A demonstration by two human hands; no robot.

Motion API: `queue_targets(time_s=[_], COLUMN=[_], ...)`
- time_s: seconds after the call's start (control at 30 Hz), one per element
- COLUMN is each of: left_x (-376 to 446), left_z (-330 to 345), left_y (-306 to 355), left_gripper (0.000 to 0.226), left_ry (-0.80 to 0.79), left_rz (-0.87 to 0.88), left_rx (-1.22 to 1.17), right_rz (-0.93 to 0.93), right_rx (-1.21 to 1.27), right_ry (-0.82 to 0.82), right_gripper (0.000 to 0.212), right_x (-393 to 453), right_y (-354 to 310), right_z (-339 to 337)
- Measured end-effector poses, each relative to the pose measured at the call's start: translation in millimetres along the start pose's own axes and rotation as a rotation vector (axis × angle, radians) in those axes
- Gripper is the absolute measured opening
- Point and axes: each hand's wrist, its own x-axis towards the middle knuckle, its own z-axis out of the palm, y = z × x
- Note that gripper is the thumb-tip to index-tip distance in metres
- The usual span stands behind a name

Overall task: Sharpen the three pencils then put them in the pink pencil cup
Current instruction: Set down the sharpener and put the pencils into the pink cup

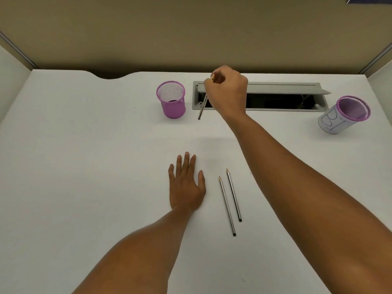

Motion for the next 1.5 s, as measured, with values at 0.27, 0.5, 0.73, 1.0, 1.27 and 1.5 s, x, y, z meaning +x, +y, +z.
queue_targets(time_s=[0.27,0.5,0.73,1.0,1.27,1.5], left_x=[0.3,0.6,0.5,0.6,0.9,-0.2], left_z=[-1.3,-1.7,-2.6,-0.6,-0.2,0.1], left_y=[0.8,1.4,2.1,1.9,3.1,2.4], left_gripper=[0.058,0.058,0.058,0.057,0.058,0.058], left_ry=[0.017,0.016,-0.001,0.002,-0.003,0.001], left_rz=[-0.009,-0.017,-0.024,-0.028,-0.025,-0.015], left_rx=[-0.019,-0.035,-0.037,-0.040,-0.030,-0.013], right_rz=[0.144,0.184,0.176,0.208,0.283,0.339], right_rx=[0.222,0.137,-0.015,-0.056,-0.090,-0.261], right_ry=[0.036,-0.080,-0.177,-0.240,-0.239,-0.332], right_gripper=[0.008,0.016,0.023,0.024,0.021,0.022], right_x=[23.3,20.1,14.6,6.7,-15.8,-54.1], right_y=[-24.6,-12.3,5.3,16.0,45.8,84.8], right_z=[29.9,62.7,90.4,95.1,64.5,32.3])
